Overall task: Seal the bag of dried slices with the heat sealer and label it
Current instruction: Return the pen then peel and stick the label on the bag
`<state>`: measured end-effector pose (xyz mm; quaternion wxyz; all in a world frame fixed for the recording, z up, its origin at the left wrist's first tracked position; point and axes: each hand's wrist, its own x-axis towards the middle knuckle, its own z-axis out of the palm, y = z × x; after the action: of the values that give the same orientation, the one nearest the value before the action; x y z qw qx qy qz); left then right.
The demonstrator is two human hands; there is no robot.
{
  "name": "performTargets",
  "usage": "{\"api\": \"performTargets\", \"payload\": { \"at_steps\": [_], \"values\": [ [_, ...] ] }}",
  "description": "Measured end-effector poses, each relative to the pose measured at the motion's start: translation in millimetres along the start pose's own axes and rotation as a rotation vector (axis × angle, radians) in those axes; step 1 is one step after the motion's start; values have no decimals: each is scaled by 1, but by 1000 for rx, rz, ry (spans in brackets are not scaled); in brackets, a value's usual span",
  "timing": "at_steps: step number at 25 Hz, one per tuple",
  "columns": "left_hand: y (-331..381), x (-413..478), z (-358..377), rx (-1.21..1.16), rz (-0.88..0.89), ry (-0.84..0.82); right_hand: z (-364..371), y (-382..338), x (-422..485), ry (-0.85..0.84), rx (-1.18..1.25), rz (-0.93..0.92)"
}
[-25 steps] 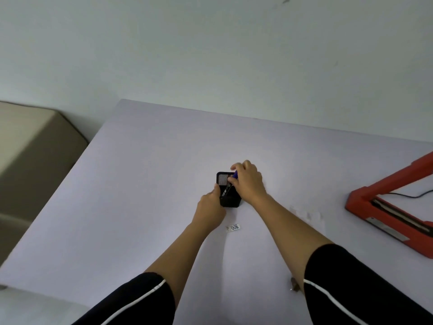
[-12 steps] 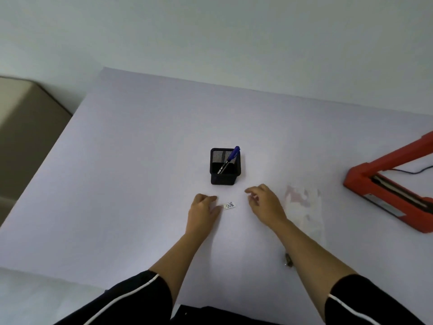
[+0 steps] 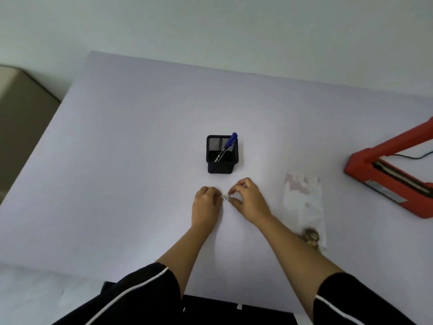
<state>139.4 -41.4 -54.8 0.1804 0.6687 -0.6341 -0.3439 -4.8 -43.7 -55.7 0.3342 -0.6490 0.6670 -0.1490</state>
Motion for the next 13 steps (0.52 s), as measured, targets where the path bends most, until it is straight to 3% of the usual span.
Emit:
{"api": "performTargets", "payload": {
  "at_steps": [4, 7, 13],
  "values": [
    [11, -1, -25, -180, -57, -133, -16, -18, -6, -41, 303, 159],
    [28, -4, -55, -284, 2, -144, -38, -39, -19, 13, 499, 189],
    [74, -33, -96, -384, 186, 144, -90, -84, -46, 183, 774, 110]
  ]
}}
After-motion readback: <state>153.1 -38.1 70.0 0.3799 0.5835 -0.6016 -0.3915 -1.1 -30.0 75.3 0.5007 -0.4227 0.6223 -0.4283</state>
